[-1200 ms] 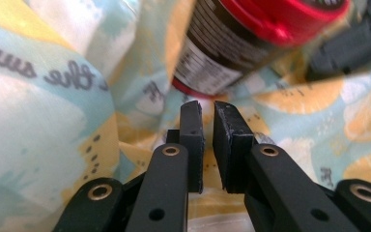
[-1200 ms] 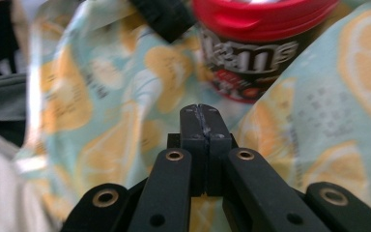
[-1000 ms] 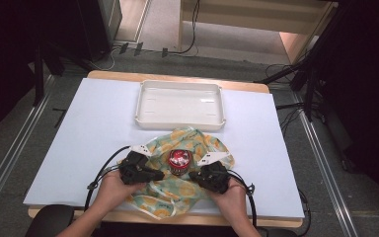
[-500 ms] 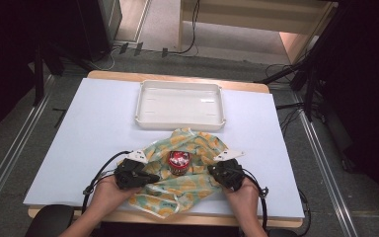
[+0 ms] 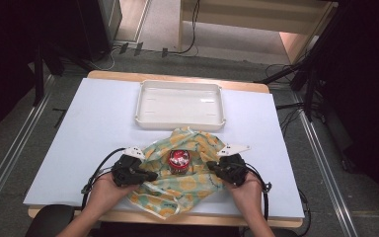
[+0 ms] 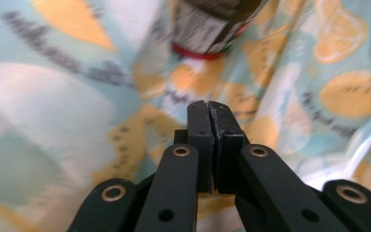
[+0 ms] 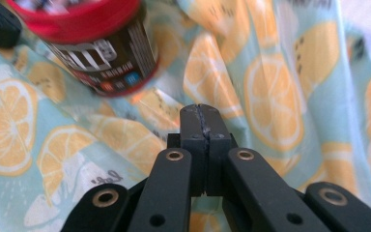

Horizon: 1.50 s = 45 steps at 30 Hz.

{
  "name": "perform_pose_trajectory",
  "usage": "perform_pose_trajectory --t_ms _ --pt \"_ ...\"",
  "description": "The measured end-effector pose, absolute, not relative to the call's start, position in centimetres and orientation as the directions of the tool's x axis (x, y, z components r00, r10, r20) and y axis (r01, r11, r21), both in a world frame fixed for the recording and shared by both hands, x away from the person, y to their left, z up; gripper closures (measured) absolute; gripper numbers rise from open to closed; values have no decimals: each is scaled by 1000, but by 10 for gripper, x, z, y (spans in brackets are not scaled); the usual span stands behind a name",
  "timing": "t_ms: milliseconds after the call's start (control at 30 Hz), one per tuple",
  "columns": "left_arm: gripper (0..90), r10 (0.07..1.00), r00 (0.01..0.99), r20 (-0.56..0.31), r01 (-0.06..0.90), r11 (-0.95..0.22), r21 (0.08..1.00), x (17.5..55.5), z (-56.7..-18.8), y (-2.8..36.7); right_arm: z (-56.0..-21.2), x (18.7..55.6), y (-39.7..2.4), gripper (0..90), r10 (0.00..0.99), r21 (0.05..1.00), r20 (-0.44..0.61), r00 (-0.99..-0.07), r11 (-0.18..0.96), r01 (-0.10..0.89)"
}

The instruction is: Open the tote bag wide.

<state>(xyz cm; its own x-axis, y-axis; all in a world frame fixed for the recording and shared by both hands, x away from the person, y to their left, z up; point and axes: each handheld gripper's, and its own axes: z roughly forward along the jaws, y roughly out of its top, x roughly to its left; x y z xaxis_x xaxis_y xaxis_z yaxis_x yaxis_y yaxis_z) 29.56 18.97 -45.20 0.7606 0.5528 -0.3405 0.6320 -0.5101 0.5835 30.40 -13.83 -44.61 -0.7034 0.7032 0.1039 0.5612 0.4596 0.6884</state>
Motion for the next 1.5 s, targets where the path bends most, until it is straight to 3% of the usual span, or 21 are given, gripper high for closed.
perform_pose_trajectory --t_ms 267,467,867,1500 --pt "897 529 778 -340 607 -492 624 298 -426 179 -417 317 -119 900 644 740 95 -759 464 487" --pt "900 519 784 -340 596 -476 647 302 -422 166 -414 333 -107 900 634 741 120 -764 456 494" --pt "900 467 809 -358 580 -531 618 292 -450 151 -427 363 -79 900 642 717 133 -755 464 520" --pt "900 444 825 -349 562 -574 596 284 -466 145 -465 405 -64 900 671 684 137 -729 469 559"
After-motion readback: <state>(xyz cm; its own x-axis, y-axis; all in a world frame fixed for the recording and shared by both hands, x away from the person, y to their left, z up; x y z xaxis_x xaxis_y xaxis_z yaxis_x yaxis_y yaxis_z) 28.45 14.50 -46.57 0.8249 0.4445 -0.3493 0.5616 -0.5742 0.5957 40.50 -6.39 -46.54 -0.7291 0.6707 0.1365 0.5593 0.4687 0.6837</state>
